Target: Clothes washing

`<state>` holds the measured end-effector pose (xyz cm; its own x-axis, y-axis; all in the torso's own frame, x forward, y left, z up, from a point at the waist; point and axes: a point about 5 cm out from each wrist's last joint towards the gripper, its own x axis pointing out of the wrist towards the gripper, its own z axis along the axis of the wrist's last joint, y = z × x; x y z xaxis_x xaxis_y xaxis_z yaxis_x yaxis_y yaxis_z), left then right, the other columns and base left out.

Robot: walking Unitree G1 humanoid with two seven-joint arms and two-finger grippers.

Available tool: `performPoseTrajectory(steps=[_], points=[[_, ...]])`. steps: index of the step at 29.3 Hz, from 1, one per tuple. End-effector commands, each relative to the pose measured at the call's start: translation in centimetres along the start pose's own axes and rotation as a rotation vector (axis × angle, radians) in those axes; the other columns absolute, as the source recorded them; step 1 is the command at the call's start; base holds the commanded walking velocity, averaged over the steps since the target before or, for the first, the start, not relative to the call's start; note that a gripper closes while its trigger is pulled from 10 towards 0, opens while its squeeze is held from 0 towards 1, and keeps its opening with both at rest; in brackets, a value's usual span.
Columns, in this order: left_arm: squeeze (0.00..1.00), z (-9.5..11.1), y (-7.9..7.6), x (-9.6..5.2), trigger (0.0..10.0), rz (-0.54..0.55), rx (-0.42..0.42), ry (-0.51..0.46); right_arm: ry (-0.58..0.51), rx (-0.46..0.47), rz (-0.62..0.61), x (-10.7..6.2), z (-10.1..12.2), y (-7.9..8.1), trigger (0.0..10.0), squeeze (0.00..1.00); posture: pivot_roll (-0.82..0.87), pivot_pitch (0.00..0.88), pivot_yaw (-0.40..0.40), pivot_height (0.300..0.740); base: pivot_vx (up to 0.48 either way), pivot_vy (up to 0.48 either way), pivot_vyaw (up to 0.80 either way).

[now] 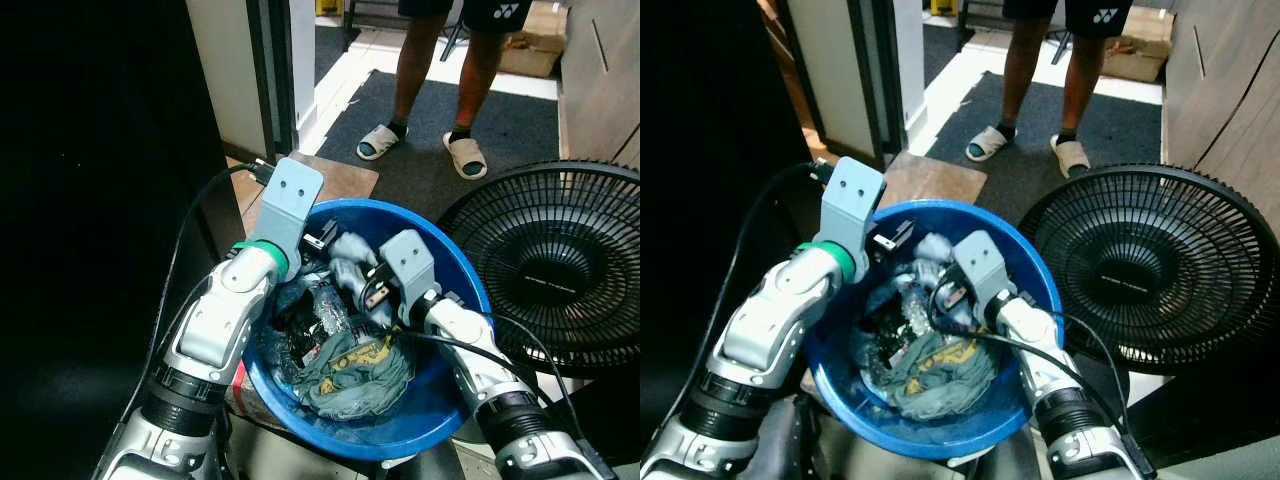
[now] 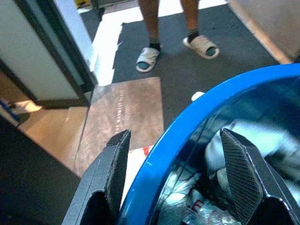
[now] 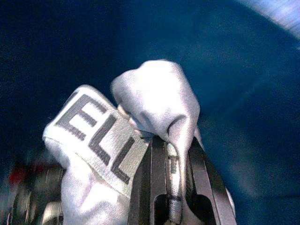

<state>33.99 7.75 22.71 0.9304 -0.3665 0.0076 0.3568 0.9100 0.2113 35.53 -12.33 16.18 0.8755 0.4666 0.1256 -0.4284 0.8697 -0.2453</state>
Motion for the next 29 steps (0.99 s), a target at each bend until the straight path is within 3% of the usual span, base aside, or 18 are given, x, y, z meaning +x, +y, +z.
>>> performPoseTrajectory(steps=[1,16,21,23,29], points=[[0.00,-1.6,-0.5,0.1,10.0,-0.017,-0.007,0.071,-0.123,0.063,-0.087,0.3,2.5,-0.7,10.0,0.00,0.07,0.165,0.100,0.400,0.000,0.000,0.00],[0.00,-1.5,-0.5,0.1,10.0,-0.018,-0.009,0.070,-0.264,0.104,-0.144,0.8,5.9,-0.9,10.0,0.00,0.08,0.170,0.099,0.400,0.000,0.000,0.00],[0.00,-1.2,-0.3,0.0,10.0,-0.003,-0.012,0.053,-0.375,0.112,-0.263,0.3,8.9,-2.3,10.0,0.00,0.08,0.161,0.094,0.400,0.000,0.000,0.00],[0.00,0.2,1.2,-0.3,10.0,0.051,-0.053,-0.034,-0.438,0.051,-0.352,-1.0,10.6,-3.2,10.0,0.00,0.08,0.154,0.095,0.400,0.000,0.000,0.00],[0.00,2.1,3.3,-0.9,10.0,0.116,-0.088,-0.141,-0.425,-0.009,-0.364,-2.2,10.4,-3.0,10.0,0.00,0.08,0.146,0.095,0.400,0.000,0.000,0.00]])
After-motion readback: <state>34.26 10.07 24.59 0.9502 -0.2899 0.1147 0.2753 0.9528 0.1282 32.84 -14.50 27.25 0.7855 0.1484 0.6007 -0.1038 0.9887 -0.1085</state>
